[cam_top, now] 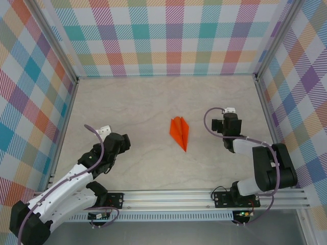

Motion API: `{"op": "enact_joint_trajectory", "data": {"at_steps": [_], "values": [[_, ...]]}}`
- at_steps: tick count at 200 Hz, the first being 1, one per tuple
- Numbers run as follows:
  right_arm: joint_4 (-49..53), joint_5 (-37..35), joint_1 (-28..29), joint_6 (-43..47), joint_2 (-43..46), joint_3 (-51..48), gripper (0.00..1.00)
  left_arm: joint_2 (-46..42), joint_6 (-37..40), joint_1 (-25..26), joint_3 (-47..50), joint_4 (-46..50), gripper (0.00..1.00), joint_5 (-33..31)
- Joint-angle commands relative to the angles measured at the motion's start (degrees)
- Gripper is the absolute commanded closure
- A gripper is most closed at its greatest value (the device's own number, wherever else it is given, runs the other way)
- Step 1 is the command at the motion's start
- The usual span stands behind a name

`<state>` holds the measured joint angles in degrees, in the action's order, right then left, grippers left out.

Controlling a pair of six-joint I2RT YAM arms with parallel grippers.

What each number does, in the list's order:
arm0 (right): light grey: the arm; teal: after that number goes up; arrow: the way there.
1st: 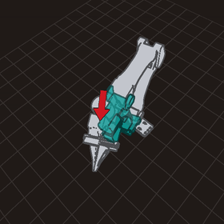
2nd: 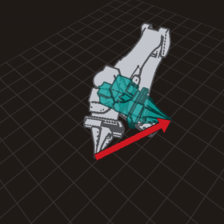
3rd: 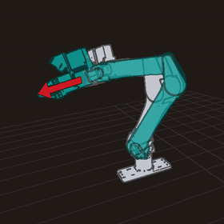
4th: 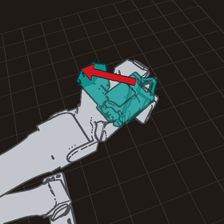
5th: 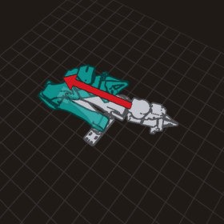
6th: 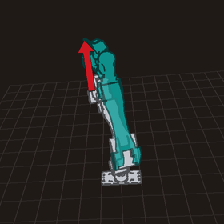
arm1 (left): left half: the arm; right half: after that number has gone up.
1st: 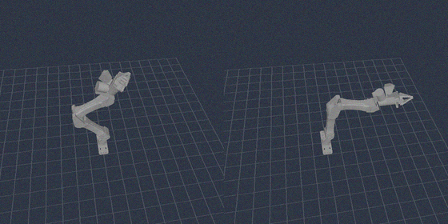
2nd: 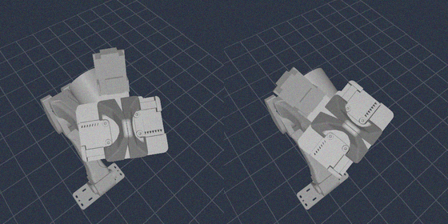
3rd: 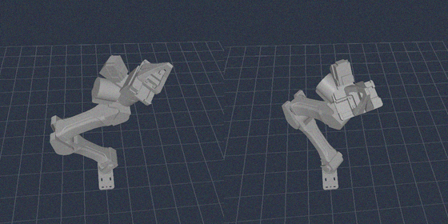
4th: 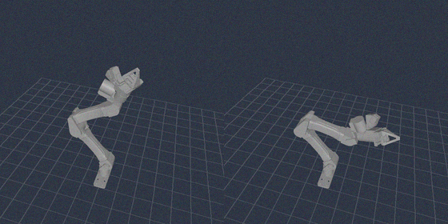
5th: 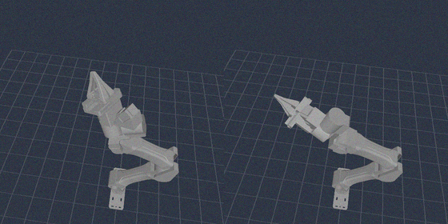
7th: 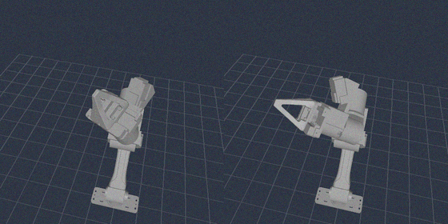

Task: Fold a paper plane with a square sheet of paper (pick it up from the middle)
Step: Reset both arms

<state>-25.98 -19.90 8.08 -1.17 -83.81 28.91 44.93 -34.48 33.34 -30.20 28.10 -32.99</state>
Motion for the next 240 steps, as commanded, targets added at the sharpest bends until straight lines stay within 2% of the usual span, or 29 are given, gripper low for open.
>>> {"op": "enact_joint_trajectory", "data": {"at_steps": [1, 10, 21, 28, 50, 54, 61, 74, 97, 130, 141, 148, 156, 169, 179, 184, 193, 198, 204, 213, 220, 240], "values": [[-11.72, 13.03, -5.27, 0.47, -1.56, -1.44, 0.09, 1.03, 4.27, -3.83, 0.25, -1.94, 0.00, 0.19], [-16.25, 17.56, -6.79, 0.17, -2.15, -3.70, 0.07, 1.66, 5.34, -5.37, -0.02, -2.37, 0.00, 0.14], [-22.45, 18.80, -6.76, 0.88, -4.10, -5.79, 0.06, 2.27, 7.22, -7.39, -0.08, -3.75, 0.00, -0.08], [-19.50, 19.12, -6.84, 0.91, -3.36, -5.18, 0.05, 2.75, 8.14, -8.92, 0.12, -5.07, 0.00, -0.18], [-20.19, 19.46, -6.95, 0.82, -3.68, -5.12, 0.04, 5.11, 11.64, -14.38, 1.63, -13.36, 0.00, 1.03], [-19.77, 19.42, -7.05, 0.82, -3.59, -5.13, 0.00, 5.74, 12.20, -15.21, 1.86, -15.12, 0.00, 1.06], [-20.76, 18.22, -7.03, 0.50, -3.68, -5.43, 0.00, 7.30, 12.22, -16.94, 1.94, -17.63, 0.00, 1.20], [-20.67, 17.27, -7.02, -0.06, -3.62, -5.46, 0.00, 10.72, 14.62, -20.38, 1.19, -22.16, 0.00, 4.06], [-20.72, 17.35, -7.06, -0.04, -3.64, -5.44, 0.00, 19.17, 24.07, -21.74, 0.18, -32.61, 0.00, 2.79], [-20.60, 17.52, -7.02, 0.11, -3.64, -5.44, 0.00, 31.77, 33.39, -24.26, 1.87, -52.08, 0.00, 9.79], [-20.53, 17.53, -7.02, 0.11, -3.62, -5.35, 0.00, 36.67, 34.72, -24.81, 3.39, -61.11, 0.00, 11.12], [-20.52, 17.57, -7.08, 0.19, -3.64, -5.35, 0.00, 37.29, 34.74, -25.03, 1.97, -59.15, 0.00, 13.36], [-20.33, 17.81, -7.05, 0.17, -3.63, -5.26, 0.00, 38.18, 36.52, -25.31, 2.60, -63.17, 0.00, 16.57], [-20.29, 17.84, -7.04, 0.20, -3.60, -5.26, 0.00, 40.48, 35.79, -26.43, 3.83, -66.88, 0.00, 18.23], [-20.21, 17.91, -7.03, 0.18, -3.64, -5.18, 0.00, 44.69, 35.69, -27.37, 7.17, -76.54, 0.00, 20.77], [-20.25, 17.92, -7.09, 0.17, -3.59, -5.20, 0.00, 46.32, 35.76, -27.40, 8.61, -82.34, 0.00, 19.81], [-20.25, 17.96, -7.04, 0.21, -3.57, -5.18, 0.00, 43.65, 34.76, -28.34, 8.94, -78.02, 0.00, 22.17], [-20.23, 17.95, -7.09, 0.18, -3.59, -5.18, 0.00, 44.27, 34.72, -28.96, 9.40, -80.04, 0.00, 23.32], [-20.17, 17.95, -7.05, 0.29, -3.56, -5.18, 0.00, 45.17, 34.30, -29.39, 9.64, -82.06, 0.00, 22.97], [-20.16, 17.95, -7.03, 0.22, -3.58, -5.18, 0.00, 44.22, 33.03, -29.84, 7.39, -75.79, 0.00, 22.17], [-20.12, 17.98, -7.05, 0.29, -3.59, -5.18, 0.00, 45.01, 33.40, -29.57, 7.91, -78.31, 0.00, 21.50], [-20.14, 17.99, -7.02, 0.29, -3.51, -5.22, 0.00, 44.59, 33.55, -29.24, 7.68, -77.06, 0.00, 21.04]]}}
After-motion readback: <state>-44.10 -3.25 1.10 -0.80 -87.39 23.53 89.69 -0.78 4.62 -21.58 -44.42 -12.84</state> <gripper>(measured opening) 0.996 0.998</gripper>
